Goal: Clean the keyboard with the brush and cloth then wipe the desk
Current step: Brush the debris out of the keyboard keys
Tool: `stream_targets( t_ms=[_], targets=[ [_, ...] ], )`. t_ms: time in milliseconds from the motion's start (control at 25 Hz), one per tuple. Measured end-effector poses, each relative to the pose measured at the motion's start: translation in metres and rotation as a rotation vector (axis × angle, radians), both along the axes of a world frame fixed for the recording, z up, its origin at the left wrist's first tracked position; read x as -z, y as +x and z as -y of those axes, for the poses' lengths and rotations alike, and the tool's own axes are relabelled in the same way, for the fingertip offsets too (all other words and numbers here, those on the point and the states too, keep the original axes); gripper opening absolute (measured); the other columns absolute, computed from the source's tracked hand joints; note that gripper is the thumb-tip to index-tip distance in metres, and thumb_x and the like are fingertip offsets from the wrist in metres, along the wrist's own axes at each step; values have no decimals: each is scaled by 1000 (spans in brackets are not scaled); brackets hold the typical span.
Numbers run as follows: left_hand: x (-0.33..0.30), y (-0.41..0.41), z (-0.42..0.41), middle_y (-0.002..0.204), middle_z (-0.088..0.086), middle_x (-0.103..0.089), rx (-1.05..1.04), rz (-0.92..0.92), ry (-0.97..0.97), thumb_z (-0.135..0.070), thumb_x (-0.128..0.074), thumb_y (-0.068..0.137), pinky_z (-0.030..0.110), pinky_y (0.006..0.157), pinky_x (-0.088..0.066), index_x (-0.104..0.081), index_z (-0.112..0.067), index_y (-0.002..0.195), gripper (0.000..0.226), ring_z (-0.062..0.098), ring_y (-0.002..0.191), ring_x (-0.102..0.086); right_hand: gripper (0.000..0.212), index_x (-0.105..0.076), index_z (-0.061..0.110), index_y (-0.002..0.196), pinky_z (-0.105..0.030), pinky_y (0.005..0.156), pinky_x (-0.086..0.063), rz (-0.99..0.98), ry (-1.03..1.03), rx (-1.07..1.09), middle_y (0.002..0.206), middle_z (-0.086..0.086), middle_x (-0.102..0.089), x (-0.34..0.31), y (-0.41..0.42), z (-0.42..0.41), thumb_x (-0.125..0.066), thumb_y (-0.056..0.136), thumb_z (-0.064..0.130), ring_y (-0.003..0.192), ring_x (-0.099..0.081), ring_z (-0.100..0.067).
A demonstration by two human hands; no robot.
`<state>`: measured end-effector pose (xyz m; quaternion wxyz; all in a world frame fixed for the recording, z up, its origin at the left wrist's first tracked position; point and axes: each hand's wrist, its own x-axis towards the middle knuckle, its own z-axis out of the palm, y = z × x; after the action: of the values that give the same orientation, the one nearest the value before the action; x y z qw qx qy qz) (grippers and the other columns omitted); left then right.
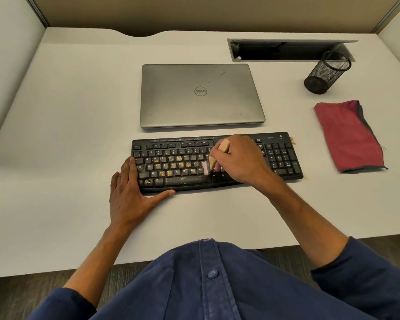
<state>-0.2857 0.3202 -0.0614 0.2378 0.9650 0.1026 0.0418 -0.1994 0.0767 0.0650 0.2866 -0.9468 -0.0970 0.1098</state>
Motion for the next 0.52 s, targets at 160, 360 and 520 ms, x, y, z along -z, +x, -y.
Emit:
stream_targets(
  t_ms=[160,360,520],
  targets=[
    [0,-1,0,161,8,-27,-7,-3,1,-92,-52,62,47,122,-21,-18,-12,156,128,26,145,-31,28,-74,18,73,-33,68,-57,-4,-9,-36,59,4,-70,0,-6,-5,-56,93,28,61,-68,-10],
    [0,0,0,162,6,-27,-18,-8,-3,-92,-54,62,48,121,-22,-19,-13,156,128,26,145,-31,26,-75,20,75,-35,69,-57,-41,-13,-99,60,3,-71,-1,-12,-15,-56,91,27,61,-68,-11],
    [-2,0,0,163,5,-25,-25,-14,-29,-92,-55,59,46,122,-20,-20,-13,157,130,23,147,-27,23,-76,22,82,-32,67,-56,-2,158,-88,60,8,-71,0,-16,-29,-58,94,29,60,-66,-5]
  ],
)
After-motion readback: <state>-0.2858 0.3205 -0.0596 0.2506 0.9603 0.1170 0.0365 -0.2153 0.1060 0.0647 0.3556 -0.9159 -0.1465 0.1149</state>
